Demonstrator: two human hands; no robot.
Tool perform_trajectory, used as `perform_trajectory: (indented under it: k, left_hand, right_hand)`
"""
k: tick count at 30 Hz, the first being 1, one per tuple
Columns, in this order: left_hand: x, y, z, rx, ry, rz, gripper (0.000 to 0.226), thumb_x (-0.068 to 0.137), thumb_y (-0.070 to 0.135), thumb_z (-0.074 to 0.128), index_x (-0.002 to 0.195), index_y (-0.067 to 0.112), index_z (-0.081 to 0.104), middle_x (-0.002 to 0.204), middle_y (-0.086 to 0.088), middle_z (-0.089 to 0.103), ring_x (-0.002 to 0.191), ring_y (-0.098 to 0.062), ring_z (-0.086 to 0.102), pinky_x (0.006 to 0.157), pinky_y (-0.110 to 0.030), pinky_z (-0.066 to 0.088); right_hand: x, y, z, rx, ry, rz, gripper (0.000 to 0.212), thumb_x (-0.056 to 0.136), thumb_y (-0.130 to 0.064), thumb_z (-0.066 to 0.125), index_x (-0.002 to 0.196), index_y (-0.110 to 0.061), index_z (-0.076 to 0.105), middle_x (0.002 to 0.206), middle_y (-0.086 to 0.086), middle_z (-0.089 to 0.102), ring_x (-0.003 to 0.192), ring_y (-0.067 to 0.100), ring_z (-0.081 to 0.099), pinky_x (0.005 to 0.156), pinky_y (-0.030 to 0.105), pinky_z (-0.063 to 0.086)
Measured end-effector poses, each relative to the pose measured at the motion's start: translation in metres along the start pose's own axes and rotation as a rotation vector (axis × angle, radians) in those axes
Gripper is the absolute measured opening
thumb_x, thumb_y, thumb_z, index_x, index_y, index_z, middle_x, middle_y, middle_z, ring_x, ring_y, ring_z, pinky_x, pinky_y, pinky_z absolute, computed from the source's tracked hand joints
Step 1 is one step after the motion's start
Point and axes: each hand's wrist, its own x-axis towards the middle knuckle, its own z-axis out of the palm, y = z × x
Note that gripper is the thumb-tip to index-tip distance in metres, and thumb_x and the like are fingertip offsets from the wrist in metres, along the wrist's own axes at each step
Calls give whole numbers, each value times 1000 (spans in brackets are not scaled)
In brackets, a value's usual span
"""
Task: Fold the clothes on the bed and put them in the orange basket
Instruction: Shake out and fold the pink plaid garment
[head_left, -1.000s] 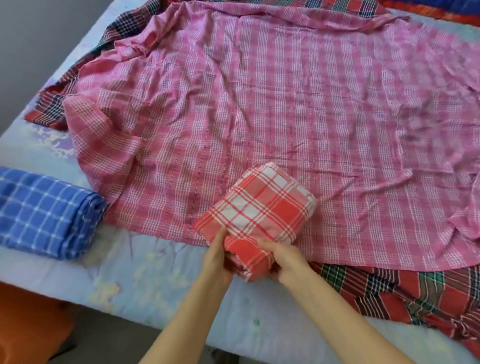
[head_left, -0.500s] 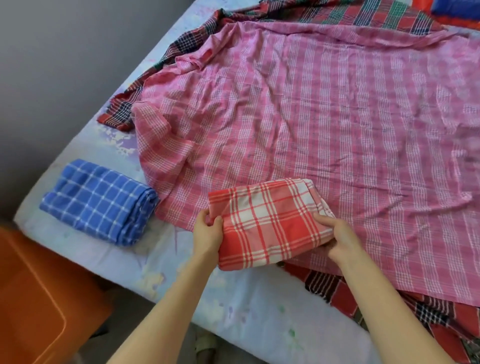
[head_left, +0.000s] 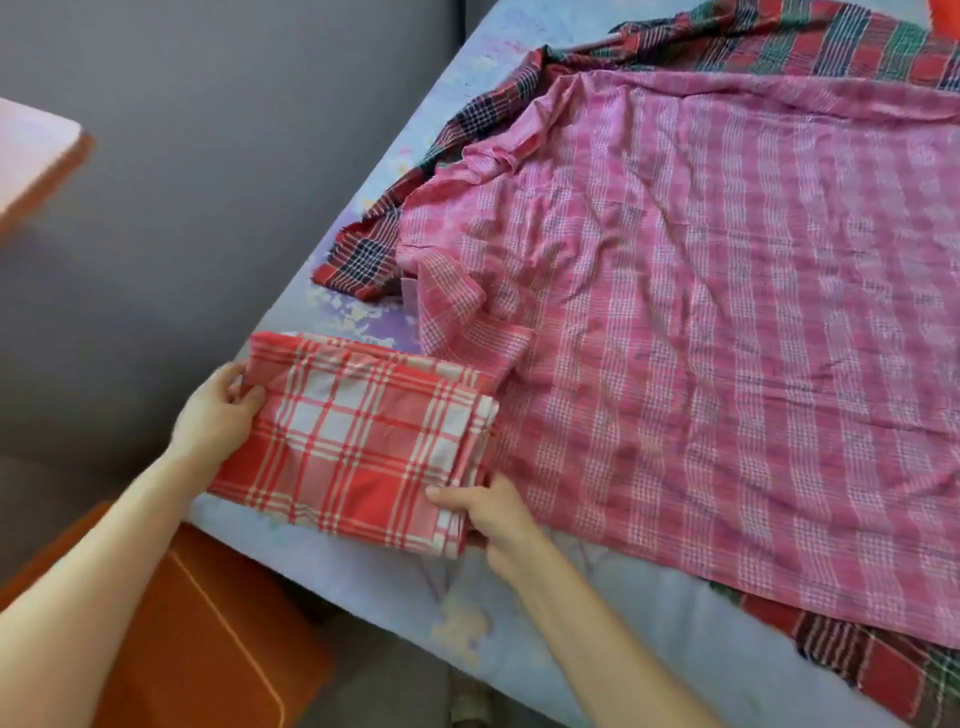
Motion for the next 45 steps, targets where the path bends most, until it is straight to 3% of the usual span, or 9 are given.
perform_trajectory:
  k: [3, 10, 13, 15, 18, 24, 30, 37, 45]
  left_hand:
    - [14, -5, 13, 576, 93, 119, 52, 89, 25, 52, 139, 19, 40, 126, -27, 50, 112, -47, 48, 95, -50, 39]
    - [-33, 34, 85, 778, 50, 270, 56, 86, 25, 49, 140, 21, 37, 152, -29, 10, 141, -46, 4, 109, -63, -2]
    - [-52, 65, 114, 682, 71, 574, 48, 74, 13, 58, 122, 9, 56, 135, -30, 43, 128, -48, 35, 107, -60, 21]
    - [-76, 92, 145, 595, -46, 836, 24, 67, 14, 56, 88, 5, 64, 96, -22, 62, 91, -43, 58, 77, -50, 50]
    - [-117, 122, 193, 616, -295, 1046, 19, 53, 23, 73, 64, 13, 62, 69, -7, 59, 63, -31, 57, 54, -36, 48]
    - [-182, 141, 281, 1000, -491, 1115, 59, 63, 49, 75, 113, 22, 59, 114, -9, 53, 110, -33, 49, 96, -52, 37]
    - [-220, 156, 321, 920, -436, 1015, 54, 35, 43, 89, 74, 16, 63, 75, -5, 56, 68, -26, 57, 57, -35, 48]
    - [-319, 283, 359, 505, -451, 1206, 40, 63, 6, 74, 101, 11, 65, 86, -5, 63, 77, -29, 58, 56, -32, 41]
    - [-372, 422, 371, 686, -725, 1236, 20, 96, 20, 44, 83, 15, 58, 83, -3, 60, 81, -24, 54, 65, -27, 36]
  right_hand:
    - [24, 16, 27, -111, 217, -27, 21, 69, -13, 79, 83, -18, 64, 86, -1, 70, 76, 17, 67, 77, 34, 56]
    - [11, 1, -12, -317, 130, 59, 16, 77, -27, 74, 76, -15, 63, 77, 4, 67, 66, 17, 60, 57, 24, 44]
    - [-5, 2, -68, -178, 328, 53, 18, 86, -18, 66, 71, -13, 58, 66, 4, 55, 55, 13, 51, 49, 22, 38]
    - [-18, 11, -124, -5, 560, 85, 19, 87, -14, 64, 70, -10, 57, 65, 8, 54, 54, 16, 51, 49, 25, 43]
    - [-40, 30, -202, 146, 890, 101, 18, 81, -16, 68, 71, -2, 63, 69, 19, 61, 56, 24, 55, 60, 39, 50]
    - [-69, 29, -307, 675, 1054, 119, 45, 84, -9, 68, 122, 9, 50, 116, 23, 57, 101, 33, 60, 81, 38, 52]
    - [-89, -4, -372, 883, 940, -56, 37, 80, 3, 67, 114, -4, 57, 119, 17, 61, 99, 29, 61, 71, 38, 53]
    - [-155, -43, -412, 876, 486, -134, 11, 85, -1, 63, 94, -6, 60, 88, 11, 64, 81, 22, 62, 66, 33, 53]
    - [-197, -87, -518, 1106, 530, -191, 10, 93, -10, 55, 98, -1, 54, 106, 13, 60, 98, 25, 61, 67, 28, 56]
